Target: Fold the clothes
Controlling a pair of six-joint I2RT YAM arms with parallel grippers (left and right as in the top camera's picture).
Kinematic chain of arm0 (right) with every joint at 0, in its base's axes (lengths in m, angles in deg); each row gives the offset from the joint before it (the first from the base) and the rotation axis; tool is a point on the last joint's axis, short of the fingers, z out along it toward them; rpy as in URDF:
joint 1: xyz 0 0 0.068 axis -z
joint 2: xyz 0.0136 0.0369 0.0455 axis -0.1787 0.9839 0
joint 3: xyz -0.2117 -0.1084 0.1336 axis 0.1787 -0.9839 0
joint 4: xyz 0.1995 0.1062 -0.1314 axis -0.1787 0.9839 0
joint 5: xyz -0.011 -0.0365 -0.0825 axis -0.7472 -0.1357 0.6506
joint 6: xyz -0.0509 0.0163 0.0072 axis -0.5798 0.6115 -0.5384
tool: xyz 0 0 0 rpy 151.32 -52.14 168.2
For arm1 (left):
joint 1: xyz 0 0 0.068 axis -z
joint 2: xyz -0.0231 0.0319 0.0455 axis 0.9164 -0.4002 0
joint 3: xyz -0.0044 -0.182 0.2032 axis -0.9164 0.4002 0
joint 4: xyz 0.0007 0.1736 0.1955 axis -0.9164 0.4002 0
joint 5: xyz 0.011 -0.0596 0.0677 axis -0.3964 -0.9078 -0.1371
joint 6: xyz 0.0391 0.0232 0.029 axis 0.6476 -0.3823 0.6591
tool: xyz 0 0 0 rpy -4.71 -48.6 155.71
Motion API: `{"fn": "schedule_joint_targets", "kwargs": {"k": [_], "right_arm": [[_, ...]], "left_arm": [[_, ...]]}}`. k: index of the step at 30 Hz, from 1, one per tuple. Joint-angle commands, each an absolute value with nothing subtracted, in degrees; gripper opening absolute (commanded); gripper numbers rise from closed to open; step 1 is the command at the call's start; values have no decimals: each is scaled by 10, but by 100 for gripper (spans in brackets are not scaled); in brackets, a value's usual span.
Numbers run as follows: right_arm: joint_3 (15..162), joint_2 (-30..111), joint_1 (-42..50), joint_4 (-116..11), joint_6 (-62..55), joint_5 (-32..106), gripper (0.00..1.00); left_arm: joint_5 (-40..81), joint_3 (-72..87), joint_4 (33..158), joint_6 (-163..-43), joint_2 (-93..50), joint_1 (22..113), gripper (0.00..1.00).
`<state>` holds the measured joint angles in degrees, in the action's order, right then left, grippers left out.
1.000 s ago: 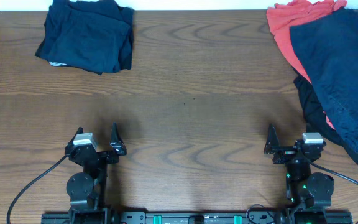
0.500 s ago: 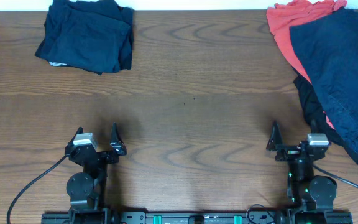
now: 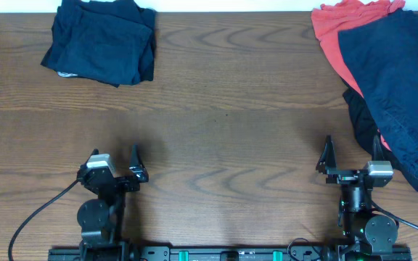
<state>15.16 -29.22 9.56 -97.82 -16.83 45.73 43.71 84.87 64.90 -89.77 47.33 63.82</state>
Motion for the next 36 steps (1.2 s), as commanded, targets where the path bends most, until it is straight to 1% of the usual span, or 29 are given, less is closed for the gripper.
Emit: {"fn": "schedule_joint_targets", "kwargs": {"k": [1,6,9,13,19,25,29,36], "right_arm": [[163,-275,92,-985,-194,452,99],[197,-207,92,-1015,-200,452,99],[226,-149,92,-1044,-200,449,99],[277,-41,92,-1093,-199,435,99],[359,138,92,-1172,-199,379,99],[448,270,92,-1212,-199,317,99],[517,336,92,-1179,-199,286,99],[667,412,94,-979,-209,278,99]], "left_arm": [[422,806,670,-895,434,636,98],[422,732,711,-895,342,636,98],[410,691,712,-895,281,636,98],[391,634,713,-894,192,636,98],[324,571,713,-895,79,636,98],[292,533,713,-900,1,636,98],[290,505,727,-912,-42,636,98],[290,403,811,-912,-119,636,98]]}}
